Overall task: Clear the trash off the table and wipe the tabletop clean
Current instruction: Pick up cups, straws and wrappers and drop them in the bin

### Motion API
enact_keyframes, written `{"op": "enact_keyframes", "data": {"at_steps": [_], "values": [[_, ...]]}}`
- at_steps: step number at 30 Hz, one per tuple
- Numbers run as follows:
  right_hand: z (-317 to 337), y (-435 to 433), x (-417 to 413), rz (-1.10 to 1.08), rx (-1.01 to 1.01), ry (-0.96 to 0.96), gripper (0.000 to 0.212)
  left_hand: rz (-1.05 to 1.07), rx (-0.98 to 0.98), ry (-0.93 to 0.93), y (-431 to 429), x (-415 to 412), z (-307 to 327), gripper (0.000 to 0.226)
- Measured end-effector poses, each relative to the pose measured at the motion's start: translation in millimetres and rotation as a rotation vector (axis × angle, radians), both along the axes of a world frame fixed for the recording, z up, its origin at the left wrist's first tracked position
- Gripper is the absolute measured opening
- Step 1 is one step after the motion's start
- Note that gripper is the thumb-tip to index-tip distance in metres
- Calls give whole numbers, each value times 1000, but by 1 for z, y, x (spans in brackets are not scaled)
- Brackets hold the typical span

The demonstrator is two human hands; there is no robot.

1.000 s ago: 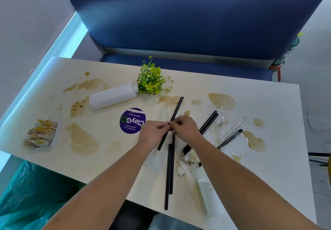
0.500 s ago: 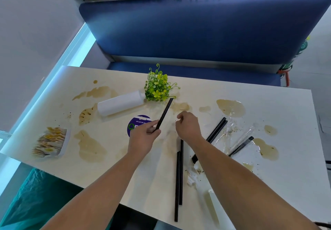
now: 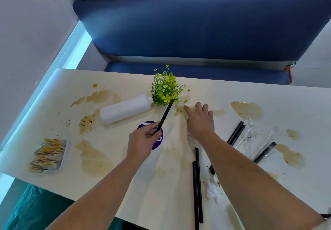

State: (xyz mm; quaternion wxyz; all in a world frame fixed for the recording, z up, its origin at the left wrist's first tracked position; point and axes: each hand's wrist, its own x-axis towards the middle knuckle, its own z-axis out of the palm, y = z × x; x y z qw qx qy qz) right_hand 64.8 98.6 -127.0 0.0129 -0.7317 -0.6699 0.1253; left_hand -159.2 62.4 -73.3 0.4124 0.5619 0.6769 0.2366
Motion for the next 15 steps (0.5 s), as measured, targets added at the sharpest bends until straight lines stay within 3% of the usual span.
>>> {"op": "enact_keyframes", "data": {"at_steps": [15], "values": [[4, 13, -11, 33, -31, -72, 41, -13, -24, -36, 8, -11, -10, 38]]}}
